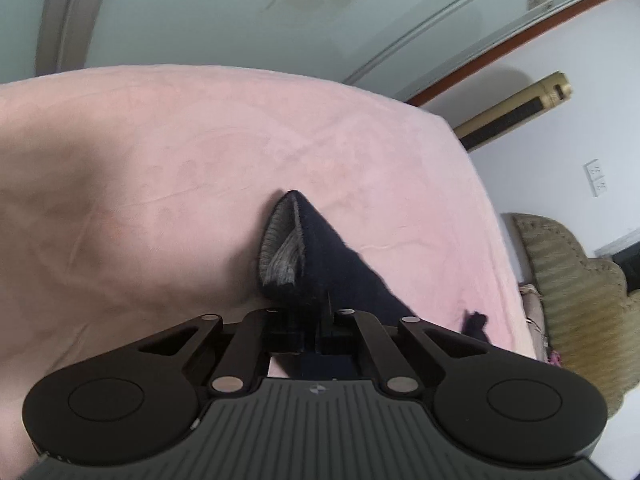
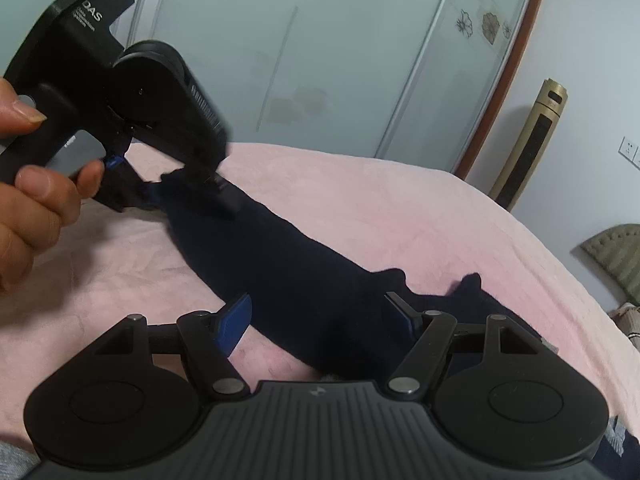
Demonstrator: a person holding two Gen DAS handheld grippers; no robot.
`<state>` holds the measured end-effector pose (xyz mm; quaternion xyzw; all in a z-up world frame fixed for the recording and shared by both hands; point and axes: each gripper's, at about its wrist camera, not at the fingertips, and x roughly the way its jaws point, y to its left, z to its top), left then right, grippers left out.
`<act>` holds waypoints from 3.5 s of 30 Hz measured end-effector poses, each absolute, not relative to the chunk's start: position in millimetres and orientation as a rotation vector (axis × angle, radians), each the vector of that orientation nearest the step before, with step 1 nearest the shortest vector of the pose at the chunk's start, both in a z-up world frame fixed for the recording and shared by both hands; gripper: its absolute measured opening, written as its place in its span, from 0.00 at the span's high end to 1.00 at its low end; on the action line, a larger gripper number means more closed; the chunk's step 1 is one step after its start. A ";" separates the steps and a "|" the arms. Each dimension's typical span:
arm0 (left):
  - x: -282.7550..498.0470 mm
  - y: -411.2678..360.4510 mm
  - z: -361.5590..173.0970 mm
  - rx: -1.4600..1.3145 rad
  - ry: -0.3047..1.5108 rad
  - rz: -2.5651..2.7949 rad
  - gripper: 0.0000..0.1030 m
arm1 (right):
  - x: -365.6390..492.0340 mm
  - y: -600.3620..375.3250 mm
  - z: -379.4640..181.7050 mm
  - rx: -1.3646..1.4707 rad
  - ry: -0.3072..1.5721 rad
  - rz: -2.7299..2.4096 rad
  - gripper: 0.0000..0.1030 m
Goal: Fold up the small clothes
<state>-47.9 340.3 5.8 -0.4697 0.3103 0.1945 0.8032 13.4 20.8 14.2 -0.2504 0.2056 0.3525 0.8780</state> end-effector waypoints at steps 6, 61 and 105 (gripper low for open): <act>-38.9 335.4 34.6 -0.835 0.641 0.482 0.97 | 18.9 9.2 13.8 -0.529 0.432 0.700 0.30; 155.0 -109.2 24.3 0.015 0.849 -0.317 0.37 | 50.0 -321.8 8.8 -0.006 0.657 -0.044 0.30; 83.5 118.6 21.2 0.038 0.742 0.162 0.00 | 123.2 -356.1 16.1 0.204 0.698 -0.083 0.87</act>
